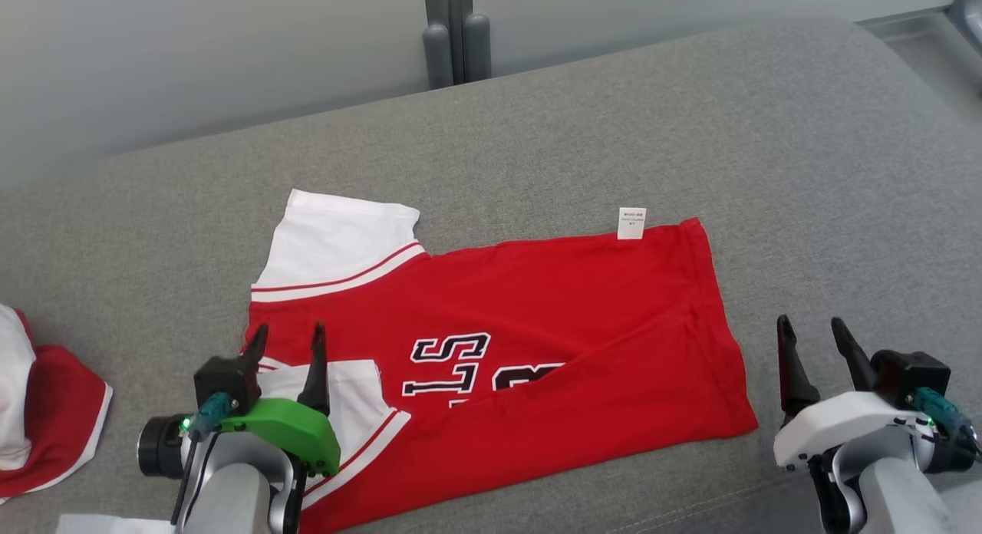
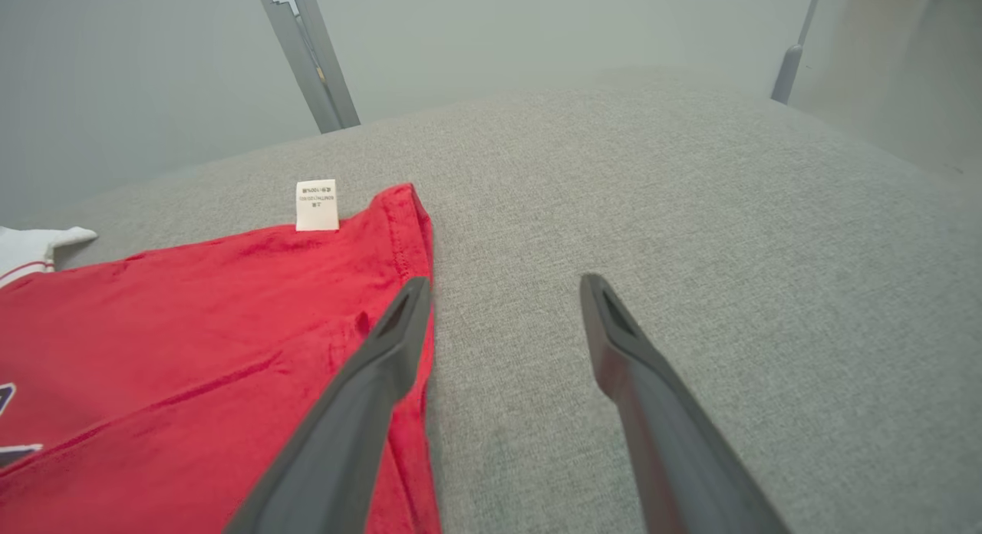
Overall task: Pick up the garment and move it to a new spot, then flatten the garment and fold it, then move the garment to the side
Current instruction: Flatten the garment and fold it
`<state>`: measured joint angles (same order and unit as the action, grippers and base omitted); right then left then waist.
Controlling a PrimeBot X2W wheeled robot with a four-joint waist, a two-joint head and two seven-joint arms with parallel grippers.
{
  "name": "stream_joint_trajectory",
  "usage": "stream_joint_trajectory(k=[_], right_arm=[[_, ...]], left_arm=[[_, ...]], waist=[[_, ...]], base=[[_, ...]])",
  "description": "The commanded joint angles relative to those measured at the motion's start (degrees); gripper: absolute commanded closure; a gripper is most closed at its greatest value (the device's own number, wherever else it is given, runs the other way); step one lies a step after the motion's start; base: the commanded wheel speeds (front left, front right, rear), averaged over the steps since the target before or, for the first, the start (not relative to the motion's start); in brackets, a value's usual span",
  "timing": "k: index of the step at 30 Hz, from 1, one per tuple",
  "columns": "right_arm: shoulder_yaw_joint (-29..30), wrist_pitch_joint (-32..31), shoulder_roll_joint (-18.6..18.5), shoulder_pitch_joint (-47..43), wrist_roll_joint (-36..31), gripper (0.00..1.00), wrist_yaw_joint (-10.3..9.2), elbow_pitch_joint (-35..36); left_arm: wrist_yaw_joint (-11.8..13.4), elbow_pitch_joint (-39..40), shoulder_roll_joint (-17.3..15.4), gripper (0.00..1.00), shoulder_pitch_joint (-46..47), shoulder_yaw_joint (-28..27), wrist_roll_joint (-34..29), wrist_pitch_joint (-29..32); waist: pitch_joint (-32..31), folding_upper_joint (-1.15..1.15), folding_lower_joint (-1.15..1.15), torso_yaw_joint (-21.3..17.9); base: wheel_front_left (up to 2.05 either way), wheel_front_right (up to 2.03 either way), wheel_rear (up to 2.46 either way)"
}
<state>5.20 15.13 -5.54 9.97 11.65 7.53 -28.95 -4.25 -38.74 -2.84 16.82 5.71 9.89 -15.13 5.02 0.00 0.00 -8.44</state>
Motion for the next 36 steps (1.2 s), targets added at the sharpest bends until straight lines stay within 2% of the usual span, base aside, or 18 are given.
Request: stream_joint_trajectory(k=[1,11,20,32,33,34,35,36], right_arm=[[0.2,0.0,0.1,1.9,-0.6,0.00,-0.09,0.5],[-1.6,0.0,-0.2,11.4,-1.5,0.00,-0.09,-1.4],[-4.2,0.0,-1.5,20.3,-0.4,0.00,-0.09,-9.1],[-7.1,0.0,-2.5,26.9,1.6,0.00,-0.09,-17.5],[-7.4,0.0,-2.4,27.1,1.8,0.16,-0.09,-17.8],[-7.6,0.0,-2.4,27.4,2.0,0.53,-0.09,-17.9],[-7.8,0.0,-2.3,27.6,2.1,0.70,-0.09,-18.0],[-8.0,0.0,-2.2,27.6,2.3,0.96,-0.09,-17.9]], left_arm=[[-0.3,0.5,-0.5,0.00,2.0,-0.6,-0.7,0.0],[-1.3,-0.4,-1.5,0.00,10.1,-1.0,-2.2,0.0],[-1.7,-4.1,-1.4,0.00,18.8,-1.4,-2.4,0.0],[-2.4,-6.0,-0.7,0.00,22.2,0.4,-2.1,0.0],[-2.5,-6.0,-0.7,0.00,22.4,0.4,-2.1,0.0],[-2.5,-6.1,-0.8,0.00,22.7,0.3,-2.1,0.0],[-2.6,-6.1,-0.9,0.00,22.8,0.3,-2.2,0.0],[-2.6,-6.2,-1.0,0.00,23.1,0.2,-2.3,0.0]], waist=[[2.3,0.00,0.00,0.6],[8.5,0.00,0.00,2.2],[13.4,0.00,0.00,4.2],[16.8,0.00,0.00,5.6],[17.0,0.00,0.00,5.6],[17.2,0.00,0.00,5.6],[17.3,0.00,0.00,5.5],[17.4,0.00,0.00,5.5]], base=[[0.00,0.00,0.00],[0.00,0.00,0.00],[0.00,0.00,0.00],[0.00,0.00,0.00],[0.00,0.00,0.00],[0.00,0.00,0.00],[0.00,0.00,0.00],[0.00,0.00,0.00]])
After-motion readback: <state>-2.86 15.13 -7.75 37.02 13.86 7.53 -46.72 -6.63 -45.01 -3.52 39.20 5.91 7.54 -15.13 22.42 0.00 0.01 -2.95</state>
